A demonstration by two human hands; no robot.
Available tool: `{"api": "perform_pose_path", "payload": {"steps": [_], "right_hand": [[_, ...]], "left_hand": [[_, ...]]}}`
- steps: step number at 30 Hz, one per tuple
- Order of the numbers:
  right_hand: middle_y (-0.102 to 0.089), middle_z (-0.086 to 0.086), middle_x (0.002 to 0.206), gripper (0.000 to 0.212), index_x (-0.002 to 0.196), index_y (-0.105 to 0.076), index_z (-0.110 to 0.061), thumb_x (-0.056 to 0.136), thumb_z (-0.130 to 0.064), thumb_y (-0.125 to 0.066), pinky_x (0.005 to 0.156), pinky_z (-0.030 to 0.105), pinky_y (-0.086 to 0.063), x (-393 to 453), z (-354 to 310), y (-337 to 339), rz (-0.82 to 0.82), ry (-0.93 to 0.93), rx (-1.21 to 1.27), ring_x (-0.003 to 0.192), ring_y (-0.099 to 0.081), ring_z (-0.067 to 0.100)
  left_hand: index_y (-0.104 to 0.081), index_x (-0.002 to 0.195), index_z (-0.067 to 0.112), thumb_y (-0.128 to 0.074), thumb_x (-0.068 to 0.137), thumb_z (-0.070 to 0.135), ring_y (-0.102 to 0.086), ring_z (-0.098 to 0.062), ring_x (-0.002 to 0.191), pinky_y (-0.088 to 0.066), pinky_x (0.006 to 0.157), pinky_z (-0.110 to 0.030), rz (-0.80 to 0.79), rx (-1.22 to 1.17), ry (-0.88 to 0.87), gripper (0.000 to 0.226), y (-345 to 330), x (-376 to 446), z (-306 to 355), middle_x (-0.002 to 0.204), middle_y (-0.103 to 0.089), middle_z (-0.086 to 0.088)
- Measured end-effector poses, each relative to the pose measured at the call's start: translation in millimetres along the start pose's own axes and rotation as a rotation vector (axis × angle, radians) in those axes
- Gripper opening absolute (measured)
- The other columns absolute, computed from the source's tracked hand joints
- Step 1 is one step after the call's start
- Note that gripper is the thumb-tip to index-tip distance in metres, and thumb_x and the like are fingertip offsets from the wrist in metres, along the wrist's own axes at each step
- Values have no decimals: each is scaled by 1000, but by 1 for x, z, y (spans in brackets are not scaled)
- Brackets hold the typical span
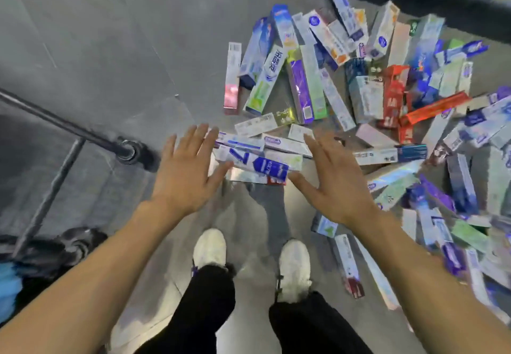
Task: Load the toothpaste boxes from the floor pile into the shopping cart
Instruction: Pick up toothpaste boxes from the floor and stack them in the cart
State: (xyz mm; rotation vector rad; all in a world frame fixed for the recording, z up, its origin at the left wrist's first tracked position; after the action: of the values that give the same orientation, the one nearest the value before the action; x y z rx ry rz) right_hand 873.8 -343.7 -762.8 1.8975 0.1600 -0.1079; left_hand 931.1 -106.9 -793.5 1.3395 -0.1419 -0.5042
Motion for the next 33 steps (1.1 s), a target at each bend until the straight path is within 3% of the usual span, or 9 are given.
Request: {"api": "perform_pose_path", "payload": {"steps": [6,11,15,19,25,29,33], "right_hand": [[-38,21,158,85,151,-42,-6,89,-65,-36,117,55,-33,32,37,-144,-8,-15,-66,145,-37,39],[-41,23,155,88,149,-42,-4,88,-67,-41,114,56,-37,61,50,-221,-34,63,-124,141,-41,40],[-40,15,157,93,154,-36,-10,84,-71,-47,117,49,-34,74,52,-236,-61,24,-128,142,-41,35],[-52,10,146,88,153,-34,-15,86,-66,-61,104,43,-44,75,56,-229,-84,18,-71,129,-52,33],[-49,11,149,94,159,-19,-15,90,-67,-56,104,40,-42,65,60,-245,-184,-55,-46,131,-50,31],[-53,13,145,89,155,-28,-14,89,-66,-58,103,41,-42,62,58,-255,-170,-80,-65,128,-51,33],[-57,10,136,73,140,-46,-12,91,-66,-55,97,40,-43,71,50,-253,-103,-60,-153,122,-52,29]], "left_hand": [[-38,154,7,-25,99,60,-31,-34,149,-21,120,-55,57,39,-74,77,-125,47,-22,161,-35,-16],[-37,155,12,-20,99,63,-31,-30,150,-20,122,-56,74,80,-108,78,-195,72,-42,161,-36,-13],[-43,152,9,-24,97,61,-35,-33,147,-24,120,-57,84,101,-93,78,-208,82,-61,158,-40,-14],[-38,155,12,-18,96,64,-29,-29,151,-19,122,-55,54,133,-83,81,-206,92,-67,162,-35,-11],[-24,160,17,-1,90,68,-16,-23,155,-10,126,-50,9,168,-50,89,-199,95,-66,167,-22,-5],[-27,159,16,-4,91,69,-17,-23,155,-10,126,-48,-6,131,-72,89,-208,89,-65,167,-21,-5],[-32,157,15,-11,93,68,-23,-27,153,-15,124,-52,17,105,-50,86,-207,84,-80,166,-26,-8]]}}
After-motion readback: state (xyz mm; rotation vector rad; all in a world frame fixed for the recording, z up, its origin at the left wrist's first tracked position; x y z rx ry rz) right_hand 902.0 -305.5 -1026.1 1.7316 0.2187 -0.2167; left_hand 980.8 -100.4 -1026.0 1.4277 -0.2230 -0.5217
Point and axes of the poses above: each hand's wrist, its own x-axis towards the middle knuckle, its own y-axis out of the back of the hand, z = x × y, the point moved 9 cm from there along x, towards the middle knuckle
